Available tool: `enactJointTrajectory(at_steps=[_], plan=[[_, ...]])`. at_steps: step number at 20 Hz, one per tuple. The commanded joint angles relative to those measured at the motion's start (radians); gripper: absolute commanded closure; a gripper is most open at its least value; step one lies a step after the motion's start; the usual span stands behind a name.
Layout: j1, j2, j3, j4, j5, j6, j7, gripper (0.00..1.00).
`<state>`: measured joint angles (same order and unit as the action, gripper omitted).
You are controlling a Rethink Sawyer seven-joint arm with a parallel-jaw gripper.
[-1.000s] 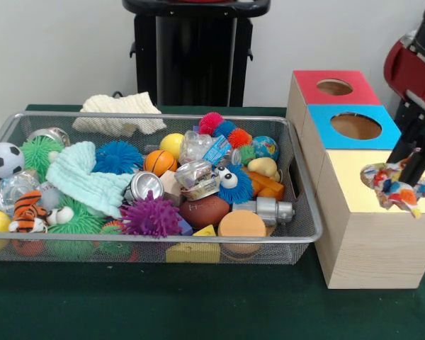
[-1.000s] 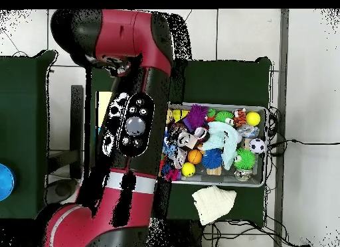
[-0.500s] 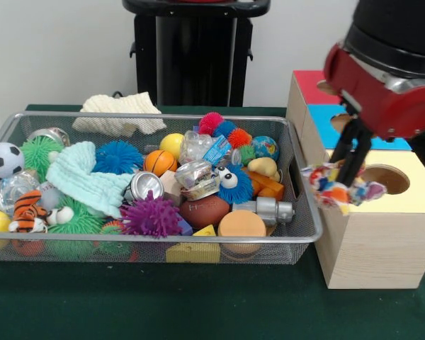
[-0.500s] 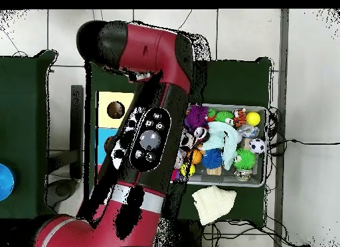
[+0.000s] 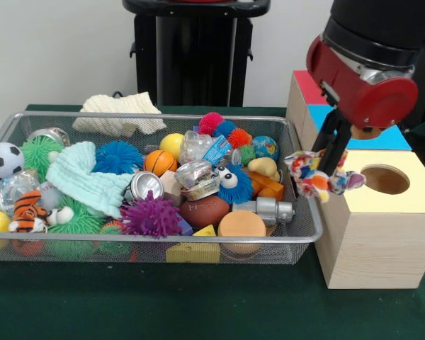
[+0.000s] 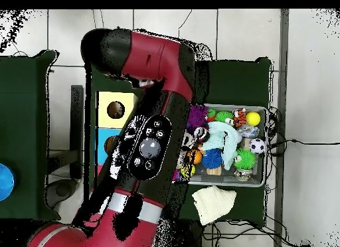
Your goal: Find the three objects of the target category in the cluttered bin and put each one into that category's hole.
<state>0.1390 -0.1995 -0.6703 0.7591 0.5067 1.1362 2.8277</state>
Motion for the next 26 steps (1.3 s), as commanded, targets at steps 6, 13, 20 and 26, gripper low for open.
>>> enactJointTrajectory(at_steps=[6, 13, 20, 26], plan=[[0.063, -0.084, 0.105, 0.237, -0.022, -0.012, 0.096, 1.00], [0.068, -0.080, 0.104, 0.231, -0.017, -0.013, 0.109, 1.00], [0.030, -0.038, 0.144, 0.217, -0.015, -0.082, 0.065, 1.00], [0.029, -0.035, 0.158, 0.225, -0.019, -0.089, 0.049, 1.00]])
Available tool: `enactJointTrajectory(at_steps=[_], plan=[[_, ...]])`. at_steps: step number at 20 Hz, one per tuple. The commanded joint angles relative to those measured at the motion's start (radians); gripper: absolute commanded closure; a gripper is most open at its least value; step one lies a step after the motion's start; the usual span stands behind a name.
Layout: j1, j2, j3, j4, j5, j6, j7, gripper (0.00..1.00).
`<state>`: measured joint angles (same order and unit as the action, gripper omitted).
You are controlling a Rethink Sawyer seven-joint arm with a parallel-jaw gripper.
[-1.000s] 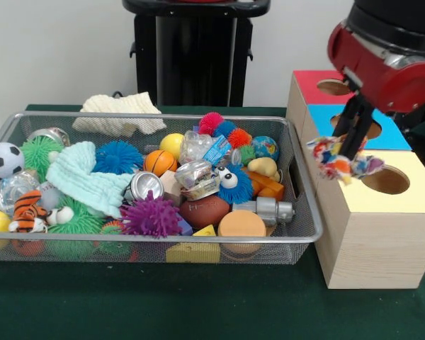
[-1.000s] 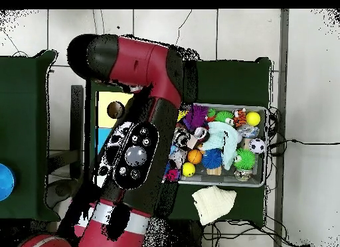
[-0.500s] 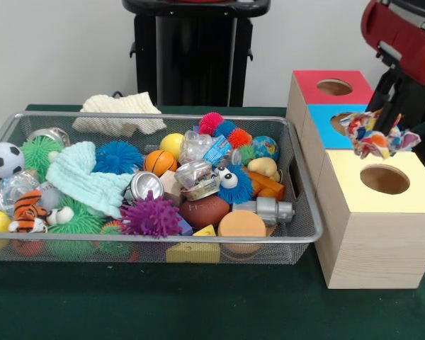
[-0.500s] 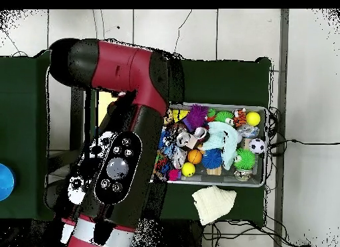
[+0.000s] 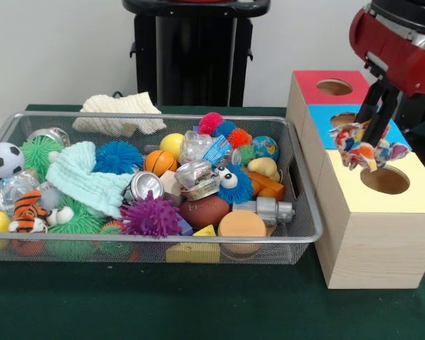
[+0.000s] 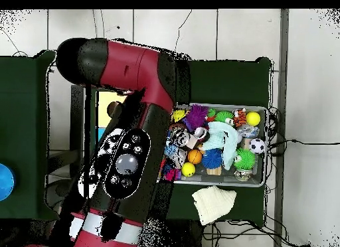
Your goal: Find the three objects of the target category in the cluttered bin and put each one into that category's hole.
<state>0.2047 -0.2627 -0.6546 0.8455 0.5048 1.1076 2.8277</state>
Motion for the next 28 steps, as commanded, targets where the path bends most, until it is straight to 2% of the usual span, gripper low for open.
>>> enactJointTrajectory(at_steps=[1, 5, 16, 28], plan=[[-0.034, 0.027, 0.142, 0.147, -0.019, -0.069, 0.053, 1.00], [-0.019, 0.019, 0.137, 0.165, -0.014, -0.070, 0.087, 1.00], [0.021, 0.042, 0.114, 0.127, 0.002, -0.035, 0.188, 1.00], [0.060, 0.041, 0.115, 0.176, 0.025, -0.073, 0.236, 1.00]])
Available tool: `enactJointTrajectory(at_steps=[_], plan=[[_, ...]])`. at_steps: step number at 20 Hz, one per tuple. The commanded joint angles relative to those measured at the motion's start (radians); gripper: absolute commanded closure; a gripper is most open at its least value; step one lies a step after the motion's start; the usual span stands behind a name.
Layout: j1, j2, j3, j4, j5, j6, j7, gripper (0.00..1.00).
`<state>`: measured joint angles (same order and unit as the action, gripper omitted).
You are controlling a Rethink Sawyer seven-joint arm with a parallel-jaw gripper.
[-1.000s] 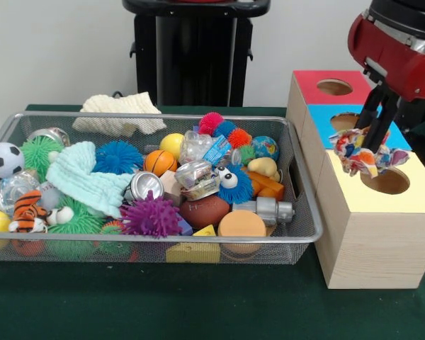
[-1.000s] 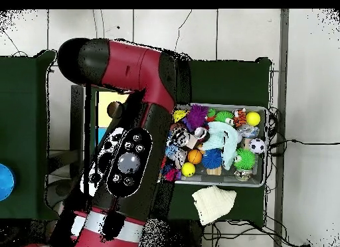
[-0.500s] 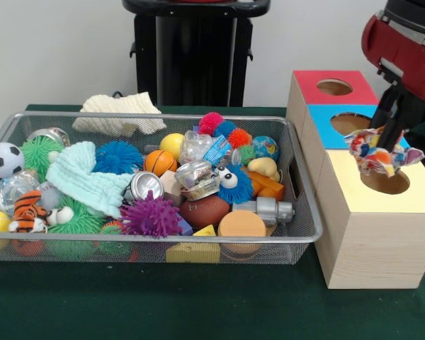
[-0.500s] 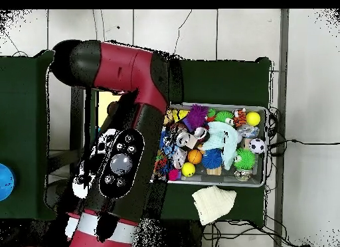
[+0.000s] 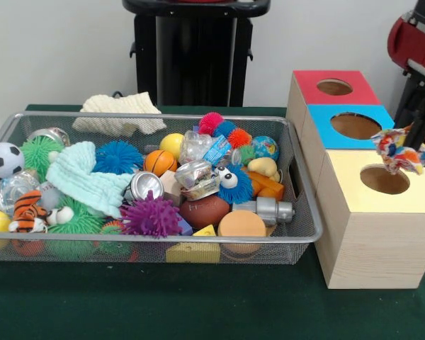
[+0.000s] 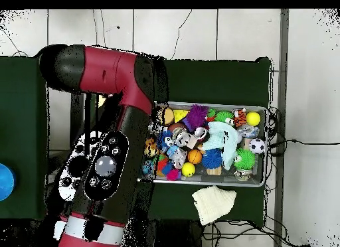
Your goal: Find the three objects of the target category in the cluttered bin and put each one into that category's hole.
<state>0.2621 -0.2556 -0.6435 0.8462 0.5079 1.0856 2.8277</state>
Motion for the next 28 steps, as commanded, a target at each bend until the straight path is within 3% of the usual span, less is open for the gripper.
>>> enactJointTrajectory(at_steps=[1, 5, 10, 28], plan=[[-0.002, 0.034, 0.106, 0.175, 0.019, -0.050, 0.222, 1.00], [-0.028, 0.026, 0.122, 0.182, 0.002, -0.019, 0.140, 1.00], [-0.049, 0.034, 0.147, 0.201, -0.007, -0.067, 0.087, 1.00], [-0.027, -0.001, 0.133, 0.262, -0.025, -0.069, 0.099, 1.00]])
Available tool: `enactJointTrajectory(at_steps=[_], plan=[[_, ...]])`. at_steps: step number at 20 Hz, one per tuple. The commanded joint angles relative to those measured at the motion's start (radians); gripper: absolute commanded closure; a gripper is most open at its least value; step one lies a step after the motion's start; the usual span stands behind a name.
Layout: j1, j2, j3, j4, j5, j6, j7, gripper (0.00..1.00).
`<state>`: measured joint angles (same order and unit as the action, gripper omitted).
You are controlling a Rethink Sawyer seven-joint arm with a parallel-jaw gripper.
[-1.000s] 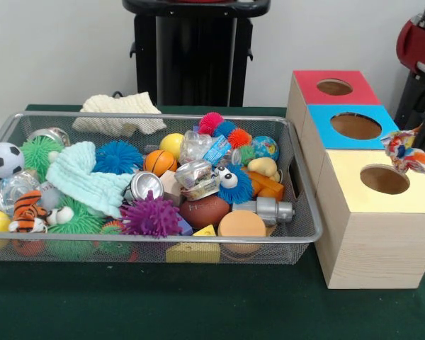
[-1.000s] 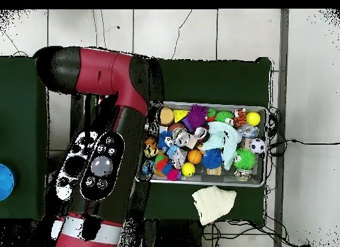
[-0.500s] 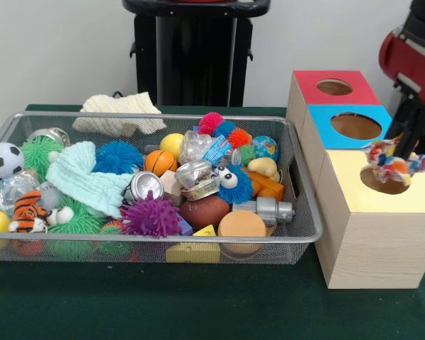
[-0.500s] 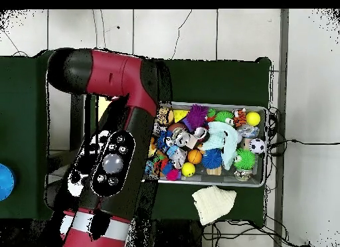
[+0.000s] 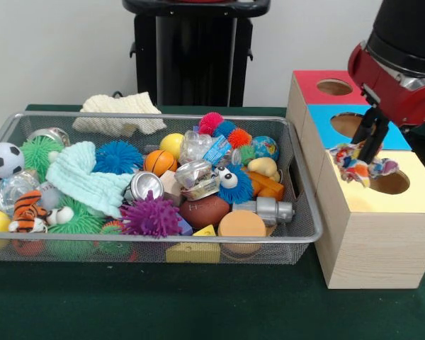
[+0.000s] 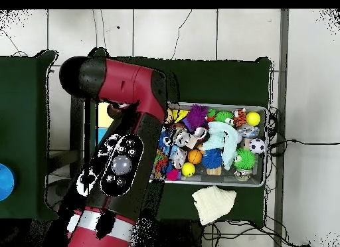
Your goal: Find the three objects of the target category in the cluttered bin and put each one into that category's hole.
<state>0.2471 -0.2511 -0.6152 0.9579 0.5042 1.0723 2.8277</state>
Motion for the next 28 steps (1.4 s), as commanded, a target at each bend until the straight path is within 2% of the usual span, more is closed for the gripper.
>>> enactJointTrajectory(at_steps=[1, 18, 28], plan=[[-0.011, -0.003, 0.106, 0.149, -0.018, -0.057, 0.105, 1.00], [0.035, -0.011, 0.096, 0.167, 0.009, -0.051, 0.183, 1.00], [0.037, -0.001, 0.104, 0.177, 0.016, -0.074, 0.179, 1.00]])
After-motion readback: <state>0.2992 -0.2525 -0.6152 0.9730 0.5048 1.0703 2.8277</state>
